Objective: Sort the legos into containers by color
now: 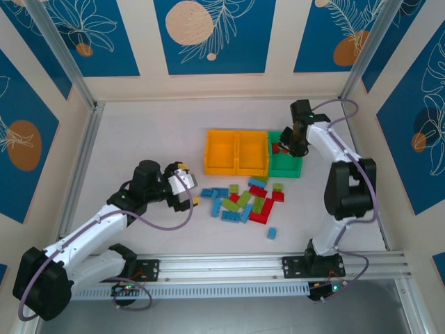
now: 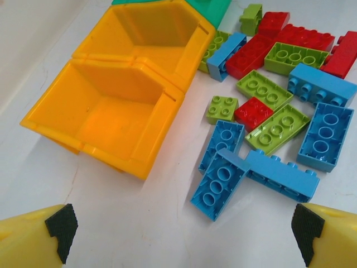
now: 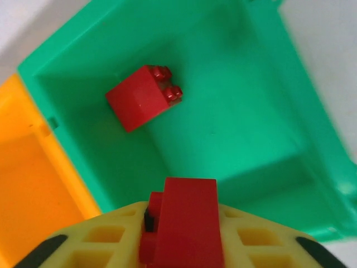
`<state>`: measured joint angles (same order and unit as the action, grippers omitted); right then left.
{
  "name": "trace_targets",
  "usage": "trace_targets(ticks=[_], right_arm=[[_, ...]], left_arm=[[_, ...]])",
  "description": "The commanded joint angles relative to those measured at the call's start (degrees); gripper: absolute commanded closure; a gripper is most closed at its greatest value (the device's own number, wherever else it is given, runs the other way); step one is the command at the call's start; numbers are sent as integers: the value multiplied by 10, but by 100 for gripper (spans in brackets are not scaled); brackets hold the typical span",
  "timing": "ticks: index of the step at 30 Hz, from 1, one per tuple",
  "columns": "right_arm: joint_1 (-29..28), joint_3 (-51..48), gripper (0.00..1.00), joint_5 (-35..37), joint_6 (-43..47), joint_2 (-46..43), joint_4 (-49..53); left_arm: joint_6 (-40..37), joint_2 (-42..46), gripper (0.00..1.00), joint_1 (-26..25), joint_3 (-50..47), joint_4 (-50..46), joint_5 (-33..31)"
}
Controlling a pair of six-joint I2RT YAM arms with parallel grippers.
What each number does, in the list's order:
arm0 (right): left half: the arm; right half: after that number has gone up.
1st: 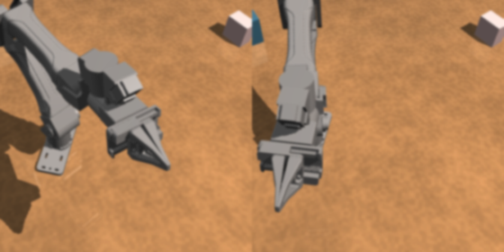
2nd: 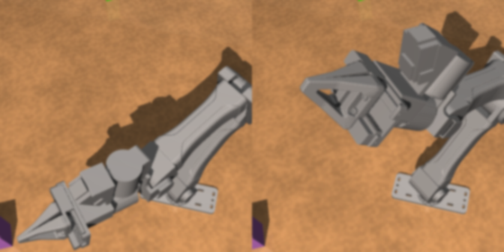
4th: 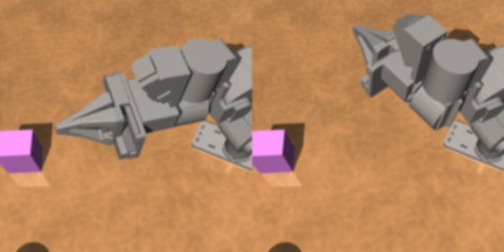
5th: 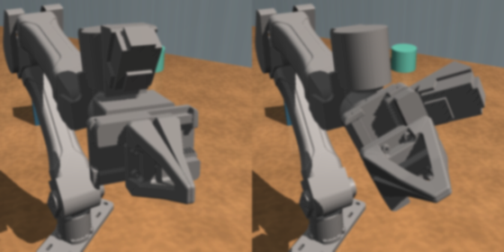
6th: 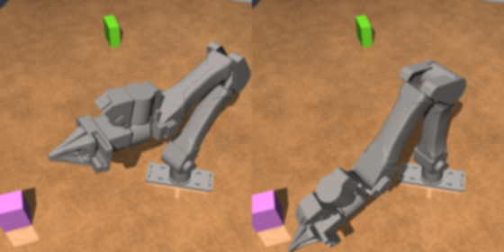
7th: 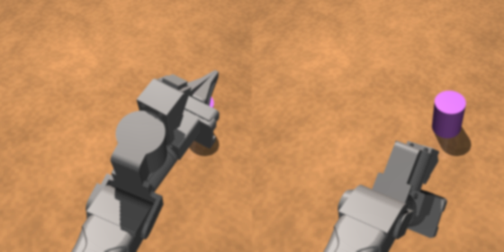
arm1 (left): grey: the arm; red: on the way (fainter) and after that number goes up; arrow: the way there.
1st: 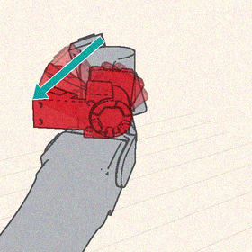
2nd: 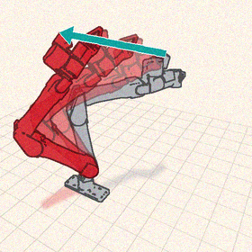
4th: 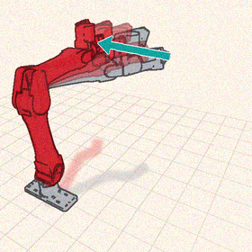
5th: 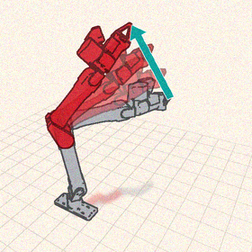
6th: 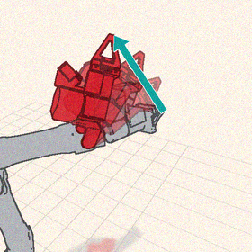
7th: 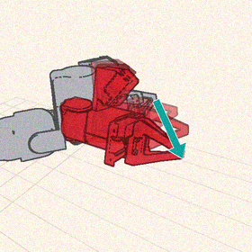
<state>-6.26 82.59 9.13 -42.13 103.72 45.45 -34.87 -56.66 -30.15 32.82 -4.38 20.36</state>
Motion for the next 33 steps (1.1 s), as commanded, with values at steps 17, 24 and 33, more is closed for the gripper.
trace_targets(ticks=[17, 24, 33], right_arm=[[-4, 10, 48, -123, 5, -220, 134], [-2, -12, 43, -122, -1, -239, 138], [-3, 4, 40, -137, 11, -218, 153]], left_arm=[[609, -149, 4, -93, 224, -259, -151], [659, -292, 3, -154, 326, -375, -212], [641, -401, 0, -149, 352, -336, -261]])
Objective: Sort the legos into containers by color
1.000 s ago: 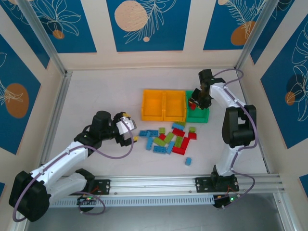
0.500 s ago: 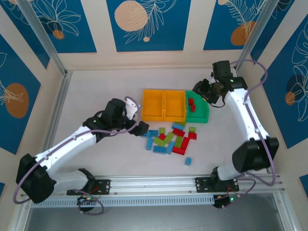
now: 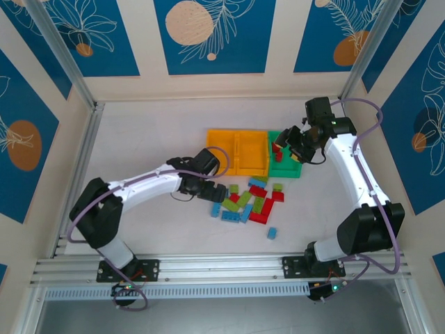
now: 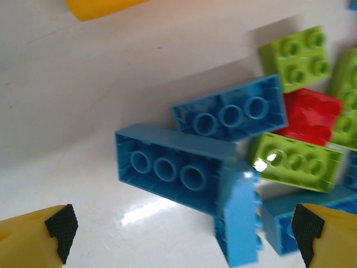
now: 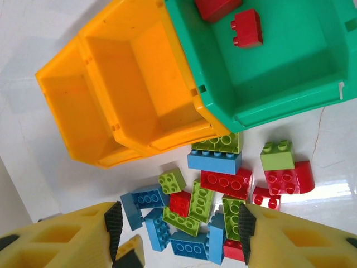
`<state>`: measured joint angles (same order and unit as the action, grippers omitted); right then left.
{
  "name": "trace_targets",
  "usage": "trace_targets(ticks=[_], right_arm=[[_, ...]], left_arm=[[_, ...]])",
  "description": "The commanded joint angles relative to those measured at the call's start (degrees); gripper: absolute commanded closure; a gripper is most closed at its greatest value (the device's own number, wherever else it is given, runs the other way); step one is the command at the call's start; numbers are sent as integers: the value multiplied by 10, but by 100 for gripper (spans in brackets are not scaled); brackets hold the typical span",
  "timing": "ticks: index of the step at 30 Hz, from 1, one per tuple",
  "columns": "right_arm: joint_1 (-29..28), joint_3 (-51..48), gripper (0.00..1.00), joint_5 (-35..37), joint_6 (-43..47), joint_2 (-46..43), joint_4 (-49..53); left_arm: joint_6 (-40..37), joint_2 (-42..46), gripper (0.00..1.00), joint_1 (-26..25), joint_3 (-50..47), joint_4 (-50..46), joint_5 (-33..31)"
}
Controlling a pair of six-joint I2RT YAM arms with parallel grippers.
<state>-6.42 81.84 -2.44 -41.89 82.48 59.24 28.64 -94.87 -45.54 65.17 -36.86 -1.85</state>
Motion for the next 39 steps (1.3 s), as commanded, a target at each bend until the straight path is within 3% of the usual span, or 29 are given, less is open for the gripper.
trace_targets(ticks=[1, 8, 17, 23, 32, 39], right_arm=[[-2, 10, 39, -21, 8, -6, 14], [-1, 12, 38, -20, 15, -5, 21], [-3, 8, 38, -19, 10, -8, 23], [-5, 13, 38, -20, 4, -9, 20], [-7, 21, 38, -10, 0, -8, 24], [-7, 18, 38, -11, -11, -16, 19]], left_arm=[[6, -32, 0, 12, 32, -9, -30], [-6, -77, 2, 31, 31, 35, 52], [2, -96, 22, 46, 4, 79, 107], [3, -68, 34, 48, -5, 76, 97], [26, 41, 40, 46, 67, 1, 62], [-56, -92, 41, 58, 253, 2, -42]])
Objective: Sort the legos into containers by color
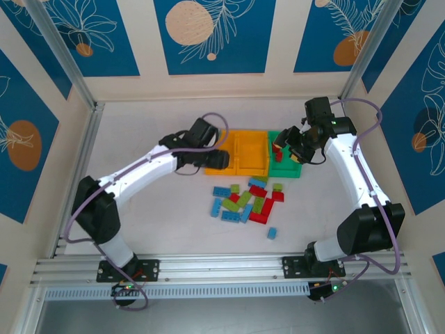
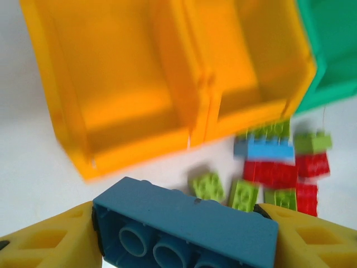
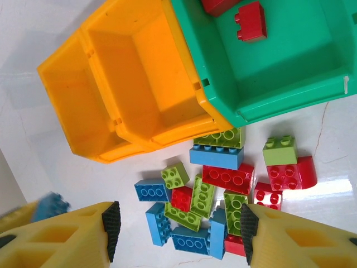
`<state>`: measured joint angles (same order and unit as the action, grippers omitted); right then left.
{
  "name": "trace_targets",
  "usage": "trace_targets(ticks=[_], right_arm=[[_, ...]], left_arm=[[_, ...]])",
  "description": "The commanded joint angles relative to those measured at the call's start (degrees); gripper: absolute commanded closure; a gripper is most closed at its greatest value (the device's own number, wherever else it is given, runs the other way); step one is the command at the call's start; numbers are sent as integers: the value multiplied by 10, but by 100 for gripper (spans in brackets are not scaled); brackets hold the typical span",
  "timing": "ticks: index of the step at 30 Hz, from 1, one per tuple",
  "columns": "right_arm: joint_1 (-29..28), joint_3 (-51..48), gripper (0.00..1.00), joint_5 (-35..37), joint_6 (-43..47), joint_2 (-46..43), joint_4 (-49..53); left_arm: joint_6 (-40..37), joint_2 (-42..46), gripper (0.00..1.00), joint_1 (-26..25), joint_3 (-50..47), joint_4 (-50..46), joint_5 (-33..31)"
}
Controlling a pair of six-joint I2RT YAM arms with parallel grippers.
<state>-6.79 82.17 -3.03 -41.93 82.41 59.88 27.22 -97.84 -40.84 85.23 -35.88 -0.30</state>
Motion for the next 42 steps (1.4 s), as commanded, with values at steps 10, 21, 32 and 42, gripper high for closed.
trace_targets(ticks=[10, 21, 32, 42], right_arm=[[-19, 10, 36, -21, 15, -54, 4], [-117, -139, 34, 107, -39, -71, 13], [-152, -293, 39, 51, -137, -1, -98], [-156, -309, 49, 76, -156, 89, -133]], left_arm=[[-90, -205, 2, 38, 257, -34, -48], [-150, 53, 2, 38, 83, 61, 21], [-590, 378, 0, 38, -225, 91, 233], [-675, 435, 0, 38, -353, 128, 240]])
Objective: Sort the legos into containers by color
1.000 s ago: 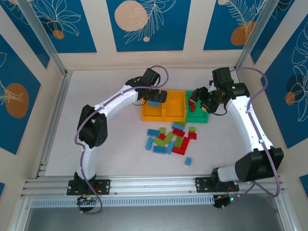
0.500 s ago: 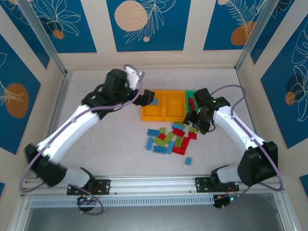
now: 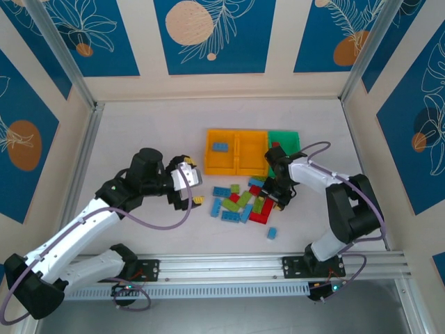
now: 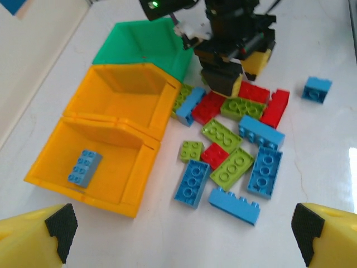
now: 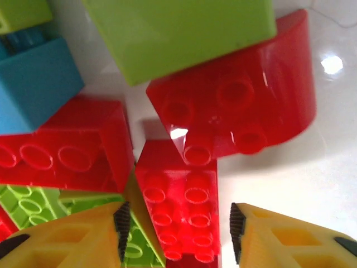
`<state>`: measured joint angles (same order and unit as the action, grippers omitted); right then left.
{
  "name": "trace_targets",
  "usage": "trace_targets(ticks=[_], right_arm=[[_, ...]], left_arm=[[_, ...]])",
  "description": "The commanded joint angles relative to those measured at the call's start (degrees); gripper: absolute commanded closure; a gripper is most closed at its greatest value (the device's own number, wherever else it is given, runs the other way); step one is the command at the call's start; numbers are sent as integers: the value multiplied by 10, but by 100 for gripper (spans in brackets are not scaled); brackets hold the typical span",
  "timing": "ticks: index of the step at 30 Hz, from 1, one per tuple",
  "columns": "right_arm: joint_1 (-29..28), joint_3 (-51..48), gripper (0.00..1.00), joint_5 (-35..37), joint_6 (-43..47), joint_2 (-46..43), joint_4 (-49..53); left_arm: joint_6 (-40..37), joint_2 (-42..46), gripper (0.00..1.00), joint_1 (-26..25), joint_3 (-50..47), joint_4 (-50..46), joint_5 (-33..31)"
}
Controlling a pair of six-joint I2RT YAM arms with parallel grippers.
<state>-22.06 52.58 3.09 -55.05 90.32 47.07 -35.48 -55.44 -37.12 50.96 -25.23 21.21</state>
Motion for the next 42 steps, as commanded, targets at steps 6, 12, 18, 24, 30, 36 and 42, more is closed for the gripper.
trace_targets(ticks=[6, 12, 18, 24, 30, 36, 42], right_arm=[[-5, -40, 59, 25, -39, 16, -5], [-13, -48, 64, 30, -35, 16, -4], [-4, 6, 79, 112, -37, -121, 56], [60, 127, 79, 208, 120, -141, 1], [126, 271, 79, 183, 227, 35, -32], [135, 403, 51, 142, 244, 156, 16], [130, 388, 42, 137, 217, 84, 46]], left_arm=[[-28, 14, 0, 1, -67, 101, -2], [-13, 7, 0, 1, -104, 142, -9], [10, 16, 0, 1, -88, 124, 27], [150, 12, 0, -2, -62, 162, 56], [224, -3, 0, -10, -45, 180, 56], [235, 1, 0, -25, -35, 140, 55], [222, -4, 0, -40, -41, 127, 65]])
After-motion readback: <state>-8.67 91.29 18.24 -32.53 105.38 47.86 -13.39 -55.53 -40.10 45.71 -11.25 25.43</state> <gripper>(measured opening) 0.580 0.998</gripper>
